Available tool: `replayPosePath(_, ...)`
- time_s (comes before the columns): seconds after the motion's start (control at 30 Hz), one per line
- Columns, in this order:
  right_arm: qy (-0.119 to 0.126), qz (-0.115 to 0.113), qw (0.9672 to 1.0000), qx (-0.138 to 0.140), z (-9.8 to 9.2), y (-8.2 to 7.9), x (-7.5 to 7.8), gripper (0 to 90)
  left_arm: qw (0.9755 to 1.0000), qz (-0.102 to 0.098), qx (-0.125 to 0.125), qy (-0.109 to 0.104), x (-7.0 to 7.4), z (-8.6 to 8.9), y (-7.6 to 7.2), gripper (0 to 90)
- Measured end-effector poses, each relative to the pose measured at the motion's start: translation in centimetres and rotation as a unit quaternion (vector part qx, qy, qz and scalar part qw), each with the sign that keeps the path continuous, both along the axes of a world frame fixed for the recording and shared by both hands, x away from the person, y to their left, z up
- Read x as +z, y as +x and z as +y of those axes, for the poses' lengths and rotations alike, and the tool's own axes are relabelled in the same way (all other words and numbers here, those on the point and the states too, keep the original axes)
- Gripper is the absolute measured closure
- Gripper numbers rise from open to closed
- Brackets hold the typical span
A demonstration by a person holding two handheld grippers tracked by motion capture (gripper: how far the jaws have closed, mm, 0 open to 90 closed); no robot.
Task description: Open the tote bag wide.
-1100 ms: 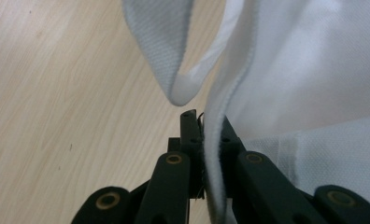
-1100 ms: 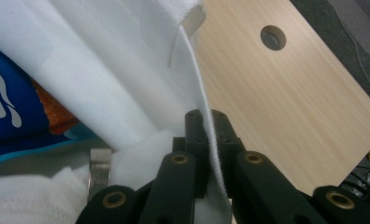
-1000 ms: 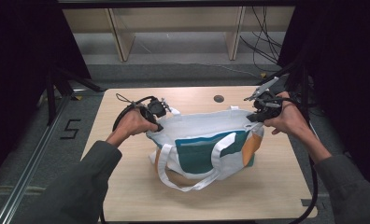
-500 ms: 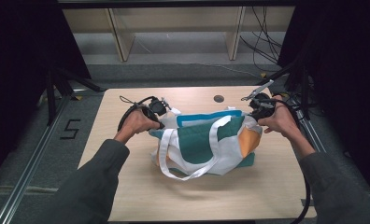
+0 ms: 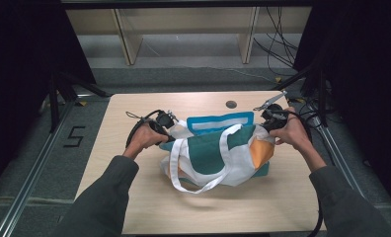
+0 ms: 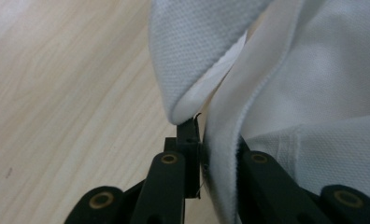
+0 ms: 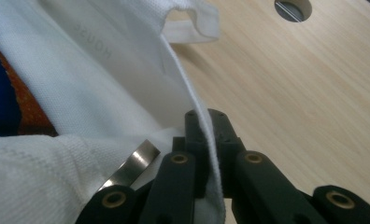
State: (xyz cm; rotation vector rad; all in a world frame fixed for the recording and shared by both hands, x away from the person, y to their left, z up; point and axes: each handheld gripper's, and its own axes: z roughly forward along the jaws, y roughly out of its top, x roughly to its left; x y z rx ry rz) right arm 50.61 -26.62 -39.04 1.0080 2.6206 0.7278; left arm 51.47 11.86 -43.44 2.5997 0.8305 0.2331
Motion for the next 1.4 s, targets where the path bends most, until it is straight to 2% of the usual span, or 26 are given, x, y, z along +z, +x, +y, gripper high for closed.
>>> replayPosePath(0.03, 0.001, 0.002, 1.0000, -0.001, 0.0, 0.0, -0.2, 88.5, 1.0000, 0.000, 0.004, -0.003, -0.2, 0.1, -0.1, 81.6)
replayPosePath(0.07, 0.006, 0.017, 0.9997, -0.015, 0.3, -0.3, -0.4, 88.5, 0.9999, 0.000, 0.008, -0.006, -0.4, 0.2, -0.2, 80.6)
replayPosePath(0.1, 0.002, 0.014, 0.9997, -0.019, 0.2, -0.2, -0.5, 88.5, 0.9999, -0.004, 0.007, -0.008, -0.5, 0.2, -0.3, 79.7)
replayPosePath(0.13, 0.007, 0.004, 1.0000, 0.004, 0.0, 0.1, -0.7, 88.5, 0.9999, -0.003, 0.006, -0.009, -0.6, 0.3, -0.4, 79.7)
replayPosePath(0.17, 0.012, 0.002, 0.9999, -0.005, 0.0, 0.1, -0.9, 88.5, 0.9999, -0.007, 0.003, -0.010, -0.6, 0.4, -0.4, 79.5)
replayPosePath(0.33, 0.014, 0.017, 0.9998, -0.003, -0.1, -0.3, -1.9, 88.5, 0.9996, -0.005, 0.014, -0.026, -1.7, 0.5, -0.8, 79.2)
replayPosePath(0.4, 0.021, 0.015, 0.9997, -0.004, -0.2, -0.5, -2.4, 88.5, 0.9994, -0.002, 0.016, -0.029, -2.2, 0.6, -1.0, 79.2)
replayPosePath(0.43, 0.020, 0.024, 0.9995, -0.008, -0.3, -0.7, -2.8, 88.5, 0.9995, -0.003, 0.011, -0.029, -2.4, 0.6, -1.0, 79.4)
replayPosePath(0.53, 0.023, 0.031, 0.9993, -0.004, -0.5, -1.1, -4.2, 88.5, 0.9992, 0.005, 0.016, -0.036, -3.1, 0.5, -1.2, 79.0)
replayPosePath(0.6, 0.026, 0.034, 0.9991, -0.004, -0.7, -1.3, -5.0, 88.5, 0.9991, 0.003, 0.012, -0.039, -3.1, 0.6, -1.2, 78.1)
replayPosePath(0.63, 0.031, 0.070, 0.9967, -0.026, -0.5, -1.9, -5.1, 88.5, 0.9992, -0.001, 0.012, -0.039, -3.0, 0.5, -1.2, 78.0)
replayPosePath(0.67, 0.034, 0.065, 0.9969, -0.027, -0.7, -1.9, -5.3, 88.5, 0.9993, -0.001, 0.012, -0.036, -2.9, 0.5, -1.3, 77.6)
replayPosePath(0.7, 0.034, 0.051, 0.9979, -0.024, -0.9, -1.9, -5.3, 88.4, 0.9995, -0.001, 0.010, -0.031, -2.8, 0.4, -1.3, 77.3)
replayPosePath(0.73, 0.034, 0.047, 0.9981, -0.020, -1.1, -1.9, -5.2, 88.4, 0.9997, -0.001, 0.016, -0.020, -2.4, 0.3, -1.5, 75.9)
replayPosePath(0.77, 0.039, 0.037, 0.9985, -0.004, -1.1, -1.8, -5.2, 88.3, 0.9995, -0.003, 0.025, -0.020, -2.1, 0.2, -1.6, 72.6)
replayPosePath(0.8, 0.039, 0.035, 0.9986, -0.003, -1.1, -1.9, -5.1, 88.3, 0.9991, -0.010, 0.034, -0.023, -1.6, 0.2, -1.7, 70.4)
replayPosePath(0.87, 0.036, 0.032, 0.9988, -0.003, -1.1, -1.9, -4.8, 88.3, 0.9985, -0.014, 0.042, -0.033, -0.1, 0.6, -2.0, 63.4)
replayPosePath(0.9, 0.040, 0.029, 0.9988, -0.001, -1.2, -1.9, -4.8, 88.3, 0.9979, -0.010, 0.048, -0.041, 0.3, 0.8, -2.1, 57.4)
replayPosePath(0.93, 0.039, 0.030, 0.9988, -0.001, -1.2, -1.8, -4.8, 88.2, 0.9980, -0.004, 0.048, -0.040, 0.8, 1.0, -2.2, 54.2)
replayPosePath(1.0, 0.038, 0.033, 0.9987, -0.007, -1.1, -1.8, -4.7, 88.2, 0.9969, -0.014, 0.059, -0.051, 2.2, 1.7, -2.8, 50.3)
replayPosePath(1.07, 0.032, 0.033, 0.9989, -0.003, -1.0, -1.7, -4.7, 88.2, 0.9952, -0.010, 0.063, -0.074, 3.6, 2.4, -3.5, 48.0)
replayPosePath(1.13, 0.031, 0.033, 0.9989, -0.007, -0.9, -1.6, -4.6, 88.2, 0.9944, -0.019, 0.053, -0.089, 5.0, 3.0, -4.5, 47.5)
replayPosePath(1.17, 0.032, 0.034, 0.9989, -0.006, -0.9, -1.6, -4.5, 88.2, 0.9928, -0.022, 0.053, -0.105, 5.6, 3.1, -5.1, 47.4)
replayPosePath(1.23, 0.036, 0.031, 0.9988, -0.007, -1.0, -1.6, -4.5, 88.2, 0.9920, -0.018, 0.026, -0.122, 7.0, 3.3, -6.2, 47.6)
replayPosePath(1.27, 0.035, 0.033, 0.9988, -0.003, -1.1, -1.6, -4.5, 88.2, 0.9908, -0.021, 0.026, -0.131, 7.3, 3.2, -6.6, 47.3)
replayPosePath(1.4, 0.030, 0.030, 0.9991, -0.001, -1.0, -1.6, -4.4, 88.2, 0.9914, -0.028, 0.001, -0.128, 8.3, 2.3, -8.4, 45.4)
